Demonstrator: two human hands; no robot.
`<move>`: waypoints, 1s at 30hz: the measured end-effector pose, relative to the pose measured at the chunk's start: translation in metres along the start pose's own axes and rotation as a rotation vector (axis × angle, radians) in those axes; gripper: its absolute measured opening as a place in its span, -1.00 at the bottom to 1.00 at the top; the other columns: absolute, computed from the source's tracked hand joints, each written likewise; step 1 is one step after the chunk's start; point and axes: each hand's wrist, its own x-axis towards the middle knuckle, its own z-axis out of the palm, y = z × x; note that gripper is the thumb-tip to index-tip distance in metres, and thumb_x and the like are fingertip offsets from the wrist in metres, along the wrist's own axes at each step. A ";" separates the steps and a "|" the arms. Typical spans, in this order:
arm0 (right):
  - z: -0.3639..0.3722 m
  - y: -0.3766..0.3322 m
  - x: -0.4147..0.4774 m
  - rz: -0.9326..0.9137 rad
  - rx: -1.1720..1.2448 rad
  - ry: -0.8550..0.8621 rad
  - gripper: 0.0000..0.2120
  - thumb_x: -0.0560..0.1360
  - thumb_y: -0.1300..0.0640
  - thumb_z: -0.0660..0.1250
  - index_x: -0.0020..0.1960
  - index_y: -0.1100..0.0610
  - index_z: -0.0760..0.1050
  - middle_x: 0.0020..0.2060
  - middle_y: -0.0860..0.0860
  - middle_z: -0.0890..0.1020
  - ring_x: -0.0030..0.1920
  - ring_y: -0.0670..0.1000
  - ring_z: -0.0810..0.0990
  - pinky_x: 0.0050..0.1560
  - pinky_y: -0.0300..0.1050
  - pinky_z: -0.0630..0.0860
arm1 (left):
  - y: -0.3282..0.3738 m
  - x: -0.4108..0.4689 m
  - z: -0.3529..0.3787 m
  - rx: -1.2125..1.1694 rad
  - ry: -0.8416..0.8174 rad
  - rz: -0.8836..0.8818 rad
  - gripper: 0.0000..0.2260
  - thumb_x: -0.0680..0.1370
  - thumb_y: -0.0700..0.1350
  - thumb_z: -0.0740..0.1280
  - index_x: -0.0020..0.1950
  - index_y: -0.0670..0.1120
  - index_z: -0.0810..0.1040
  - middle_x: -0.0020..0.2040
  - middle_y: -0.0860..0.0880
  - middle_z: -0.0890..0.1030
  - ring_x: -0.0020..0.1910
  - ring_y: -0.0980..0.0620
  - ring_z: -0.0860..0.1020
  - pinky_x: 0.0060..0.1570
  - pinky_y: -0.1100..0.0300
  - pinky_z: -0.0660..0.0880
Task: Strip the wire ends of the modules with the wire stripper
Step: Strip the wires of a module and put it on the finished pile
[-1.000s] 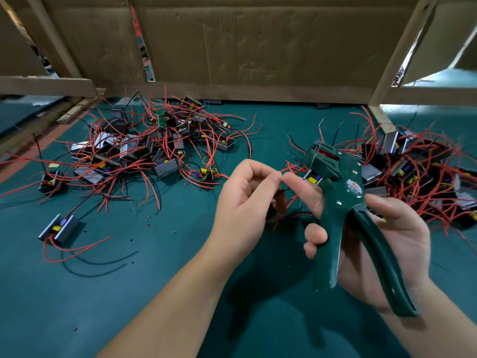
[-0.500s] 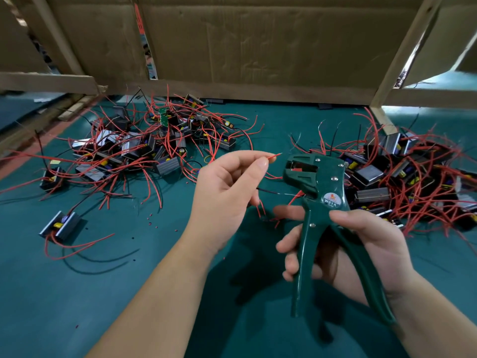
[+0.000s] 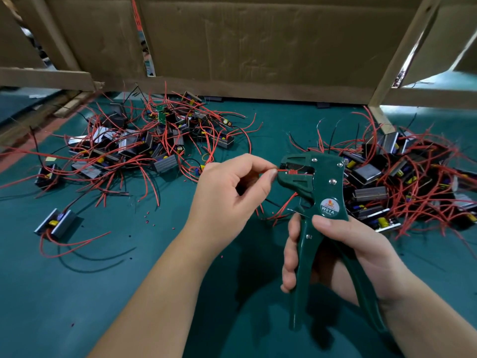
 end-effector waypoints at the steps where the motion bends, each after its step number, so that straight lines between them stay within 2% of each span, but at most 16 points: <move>1: 0.000 0.000 0.000 0.000 -0.009 0.013 -0.60 0.24 -0.06 0.56 -0.14 0.22 0.56 -0.32 0.29 0.57 -0.33 0.28 0.60 -0.22 0.16 0.55 | -0.001 0.000 0.000 0.016 -0.004 0.009 -0.91 0.54 -0.11 0.34 -0.14 0.03 0.60 -0.43 -0.07 0.52 -0.44 -0.05 0.42 -0.33 0.21 0.39; 4: 0.000 0.001 0.000 0.001 -0.033 0.051 -0.56 0.24 -0.12 0.56 -0.16 0.22 0.56 -0.35 0.29 0.56 -0.36 0.27 0.59 -0.25 0.16 0.55 | -0.002 0.001 -0.001 0.055 -0.007 0.032 -0.91 0.53 -0.14 0.35 -0.15 -0.04 0.61 -0.44 -0.05 0.51 -0.45 -0.02 0.41 -0.33 0.31 0.34; 9: 0.002 0.004 0.000 -0.006 -0.076 0.132 -0.51 0.20 -0.20 0.56 -0.23 0.20 0.54 -0.40 0.28 0.53 -0.43 0.24 0.55 -0.32 0.12 0.53 | -0.003 -0.002 0.001 0.133 -0.006 0.031 -0.91 0.52 -0.09 0.35 -0.17 0.00 0.61 -0.37 0.01 0.54 -0.41 0.08 0.45 -0.19 0.23 0.37; 11: 0.003 0.006 0.000 -0.006 -0.090 0.184 -0.49 0.19 -0.24 0.54 -0.26 0.19 0.52 -0.42 0.28 0.51 -0.45 0.23 0.54 -0.35 0.09 0.51 | -0.002 -0.002 0.001 0.174 -0.028 0.028 -0.91 0.54 -0.10 0.33 -0.14 -0.04 0.61 -0.41 0.04 0.53 -0.39 0.10 0.45 -0.18 0.33 0.35; 14: 0.008 0.010 0.001 0.000 -0.102 0.266 -0.52 0.27 -0.26 0.45 -0.30 0.18 0.49 -0.46 0.26 0.49 -0.50 0.20 0.52 -0.40 0.04 0.50 | -0.004 -0.001 0.000 0.223 -0.168 -0.037 -0.81 0.59 -0.02 0.22 -0.07 -0.05 0.60 -0.44 0.10 0.48 -0.38 0.12 0.44 -0.23 0.35 0.28; 18: 0.008 0.014 0.005 0.031 -0.076 0.369 -0.50 0.27 -0.27 0.41 -0.34 0.18 0.40 -0.52 0.19 0.39 -0.58 0.13 0.41 -0.44 -0.04 0.45 | -0.010 -0.001 0.006 0.369 -0.382 -0.152 -0.63 0.62 0.08 0.16 -0.22 -0.09 0.58 -0.48 0.13 0.39 -0.37 0.12 0.36 -0.26 0.19 0.22; 22: 0.007 0.006 0.009 -0.018 0.128 0.288 -0.72 0.29 -0.04 0.43 -0.31 0.18 0.49 -0.45 0.19 0.47 -0.49 0.15 0.51 -0.40 0.04 0.54 | -0.009 0.000 0.001 0.109 -0.384 -0.251 -0.69 0.59 0.07 0.09 -0.30 0.01 0.40 -0.36 0.00 0.48 -0.32 0.07 0.41 -0.20 0.12 0.37; 25: 0.000 -0.006 0.007 -0.065 0.253 0.295 -0.68 0.18 -0.04 0.38 -0.25 0.22 0.53 -0.37 0.21 0.53 -0.39 0.20 0.58 -0.30 0.12 0.60 | -0.009 0.002 -0.006 0.035 -0.320 -0.241 -0.74 0.57 0.05 0.09 -0.28 0.05 0.40 -0.29 -0.20 0.49 -0.26 -0.07 0.42 -0.15 -0.01 0.38; 27: -0.005 -0.008 0.004 -0.042 0.248 0.277 -0.63 0.12 -0.01 0.45 -0.24 0.24 0.55 -0.33 0.24 0.54 -0.36 0.22 0.59 -0.27 0.14 0.60 | -0.008 0.004 -0.007 0.013 -0.256 -0.252 -0.75 0.57 0.05 0.13 -0.27 0.04 0.43 -0.30 -0.24 0.48 -0.29 -0.12 0.41 -0.20 -0.04 0.37; 28: -0.005 -0.007 0.004 -0.016 0.231 0.257 -0.59 0.07 0.00 0.51 -0.23 0.25 0.56 -0.32 0.26 0.54 -0.35 0.23 0.59 -0.26 0.15 0.60 | -0.007 0.004 -0.008 -0.003 -0.236 -0.254 -0.76 0.56 0.05 0.15 -0.27 0.04 0.44 -0.34 -0.20 0.48 -0.33 -0.10 0.39 -0.25 -0.01 0.38; 30: -0.004 -0.003 0.004 0.043 0.197 0.191 -0.52 0.02 0.02 0.57 -0.19 0.26 0.56 -0.30 0.29 0.54 -0.33 0.25 0.59 -0.25 0.18 0.59 | -0.008 0.004 -0.007 -0.042 -0.223 -0.247 -0.78 0.55 0.04 0.19 -0.25 0.00 0.45 -0.47 0.06 0.40 -0.47 0.13 0.29 -0.41 0.24 0.30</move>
